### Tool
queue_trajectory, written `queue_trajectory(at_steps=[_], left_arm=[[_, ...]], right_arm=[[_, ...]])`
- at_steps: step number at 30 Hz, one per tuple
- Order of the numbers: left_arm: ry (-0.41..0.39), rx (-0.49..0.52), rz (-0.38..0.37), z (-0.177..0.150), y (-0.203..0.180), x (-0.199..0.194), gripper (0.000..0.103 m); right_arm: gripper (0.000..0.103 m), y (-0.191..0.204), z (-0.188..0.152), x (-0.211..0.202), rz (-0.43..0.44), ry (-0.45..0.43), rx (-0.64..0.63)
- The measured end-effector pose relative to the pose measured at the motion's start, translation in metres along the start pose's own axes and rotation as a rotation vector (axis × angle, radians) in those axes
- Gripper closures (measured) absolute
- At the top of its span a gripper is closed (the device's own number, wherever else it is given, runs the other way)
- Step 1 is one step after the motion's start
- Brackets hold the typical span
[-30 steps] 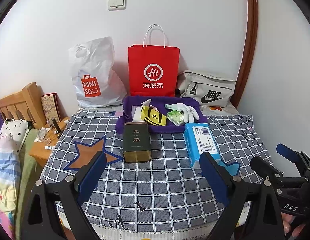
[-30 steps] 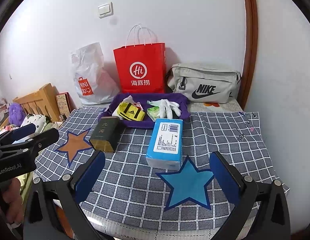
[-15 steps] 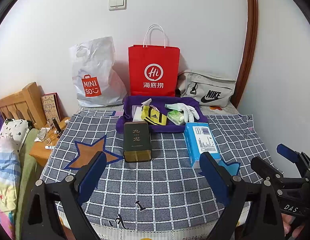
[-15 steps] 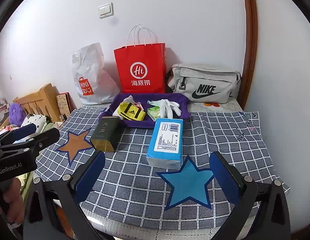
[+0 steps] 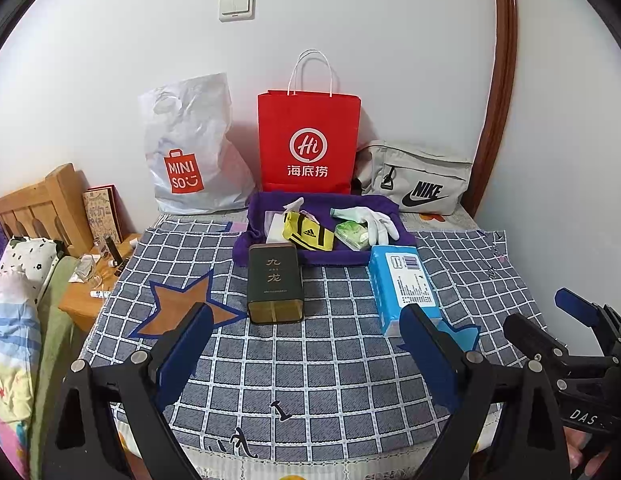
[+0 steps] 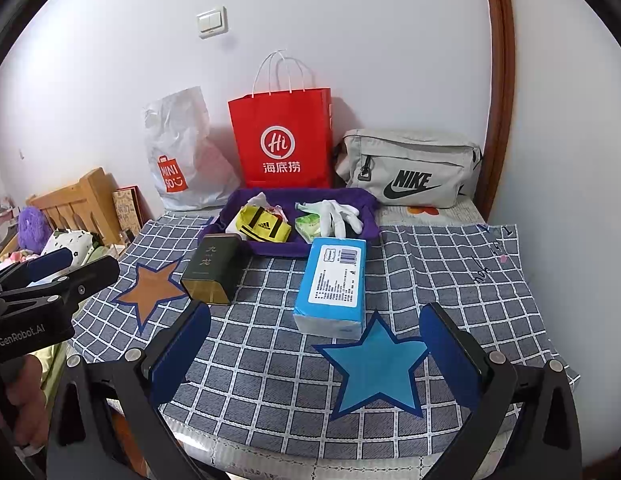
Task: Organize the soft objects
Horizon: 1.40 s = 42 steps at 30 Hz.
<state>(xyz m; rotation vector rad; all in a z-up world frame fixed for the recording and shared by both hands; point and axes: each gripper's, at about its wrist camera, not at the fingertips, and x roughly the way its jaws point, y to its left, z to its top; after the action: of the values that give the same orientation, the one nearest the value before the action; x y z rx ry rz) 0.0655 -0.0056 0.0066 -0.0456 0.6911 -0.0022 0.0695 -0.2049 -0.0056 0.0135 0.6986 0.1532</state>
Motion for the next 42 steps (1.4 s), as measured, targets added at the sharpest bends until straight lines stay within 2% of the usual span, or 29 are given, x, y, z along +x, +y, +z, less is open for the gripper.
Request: queue_trajectory(at_steps=[42], left_arm=[[-0.003,-0.004,0.001,0.001,-0.0015,-0.0002,0.009]], right_arm=[[0.0,-0.0005,0.0015,-0.0021,0.007,-0.007,-0.002]])
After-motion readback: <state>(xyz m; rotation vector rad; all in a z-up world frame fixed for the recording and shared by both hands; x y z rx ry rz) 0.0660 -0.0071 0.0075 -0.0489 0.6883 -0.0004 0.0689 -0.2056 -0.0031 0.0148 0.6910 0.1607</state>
